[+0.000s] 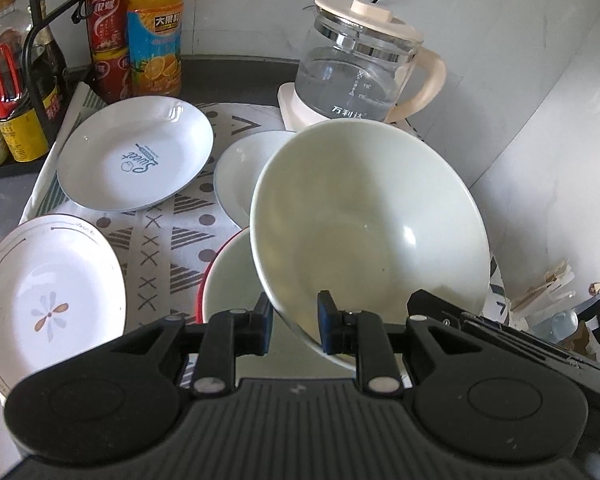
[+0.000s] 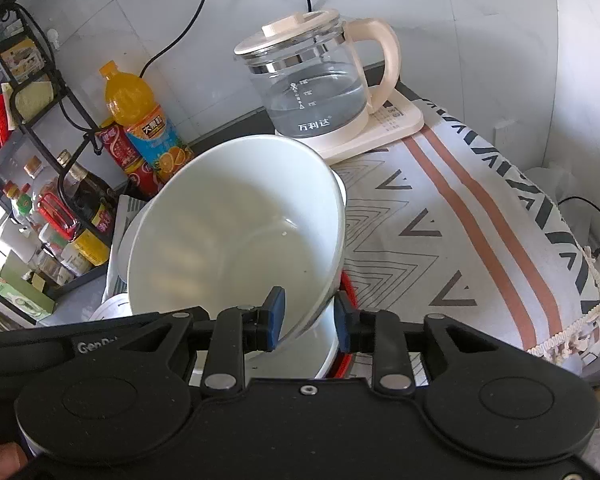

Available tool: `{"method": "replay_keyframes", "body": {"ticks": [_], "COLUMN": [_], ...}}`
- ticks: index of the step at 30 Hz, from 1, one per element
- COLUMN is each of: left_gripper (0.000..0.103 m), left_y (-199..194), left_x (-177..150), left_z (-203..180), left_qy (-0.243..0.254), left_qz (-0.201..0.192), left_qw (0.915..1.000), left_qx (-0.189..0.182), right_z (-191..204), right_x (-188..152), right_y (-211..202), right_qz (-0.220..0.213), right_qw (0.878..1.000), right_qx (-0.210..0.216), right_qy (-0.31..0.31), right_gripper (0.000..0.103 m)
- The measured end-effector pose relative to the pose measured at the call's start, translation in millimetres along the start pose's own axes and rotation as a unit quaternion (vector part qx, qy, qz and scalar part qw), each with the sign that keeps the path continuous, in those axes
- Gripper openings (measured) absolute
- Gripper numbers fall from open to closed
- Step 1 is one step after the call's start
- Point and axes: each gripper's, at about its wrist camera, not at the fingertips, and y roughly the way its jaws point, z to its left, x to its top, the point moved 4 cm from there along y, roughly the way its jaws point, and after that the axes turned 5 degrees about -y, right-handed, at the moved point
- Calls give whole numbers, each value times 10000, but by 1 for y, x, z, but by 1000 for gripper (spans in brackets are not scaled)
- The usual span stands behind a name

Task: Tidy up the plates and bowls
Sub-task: 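Carry the smaller white bowl with both grippers onto the bowl stack, then lower the bowl into the stack and open both grippers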

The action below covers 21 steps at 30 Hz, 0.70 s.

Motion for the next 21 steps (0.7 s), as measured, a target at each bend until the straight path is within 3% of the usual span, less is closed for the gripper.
{"method": "replay_keyframes", "body": {"ticks": [21], "left_gripper": [25], "left_y": [7], "left_x": [-18], "left_z": [11], "left_qy": [-107], "left_qz": [274], "left_qw": [9995], "left_qx": [89], "right_z": [5], "right_x": [-17], "right_y": [2], "right_qz": [200], "right_qw": [9998], "right_qx": [39], "right_qy": [8], "right_gripper": [32]}}
